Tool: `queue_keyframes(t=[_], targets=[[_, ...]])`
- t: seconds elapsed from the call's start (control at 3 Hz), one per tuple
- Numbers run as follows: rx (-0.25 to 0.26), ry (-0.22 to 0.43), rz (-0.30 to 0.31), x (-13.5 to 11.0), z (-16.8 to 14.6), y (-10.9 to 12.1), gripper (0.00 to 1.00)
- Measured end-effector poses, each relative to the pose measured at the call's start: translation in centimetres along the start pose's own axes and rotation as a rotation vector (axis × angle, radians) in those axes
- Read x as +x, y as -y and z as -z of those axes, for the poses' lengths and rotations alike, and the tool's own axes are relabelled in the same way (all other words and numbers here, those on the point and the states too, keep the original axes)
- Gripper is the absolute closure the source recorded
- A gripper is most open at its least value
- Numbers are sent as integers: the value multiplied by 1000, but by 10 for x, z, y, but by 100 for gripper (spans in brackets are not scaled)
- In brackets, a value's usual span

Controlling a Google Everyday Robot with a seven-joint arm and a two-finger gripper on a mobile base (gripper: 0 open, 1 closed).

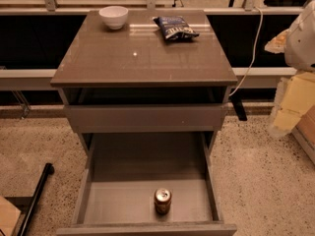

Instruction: Pick orange can from middle drawer and place on counter

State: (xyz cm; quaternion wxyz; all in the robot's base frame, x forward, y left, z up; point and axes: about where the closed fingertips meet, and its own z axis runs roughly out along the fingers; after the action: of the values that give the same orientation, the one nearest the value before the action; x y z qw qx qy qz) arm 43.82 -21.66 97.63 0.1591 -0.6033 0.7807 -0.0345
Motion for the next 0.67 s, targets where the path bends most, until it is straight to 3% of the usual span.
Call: queue_keyframes(t=[0.33,0.67], targets=[[0,0,0,0,0,0,0],[16,71,-14,2,-15,-5,0]])
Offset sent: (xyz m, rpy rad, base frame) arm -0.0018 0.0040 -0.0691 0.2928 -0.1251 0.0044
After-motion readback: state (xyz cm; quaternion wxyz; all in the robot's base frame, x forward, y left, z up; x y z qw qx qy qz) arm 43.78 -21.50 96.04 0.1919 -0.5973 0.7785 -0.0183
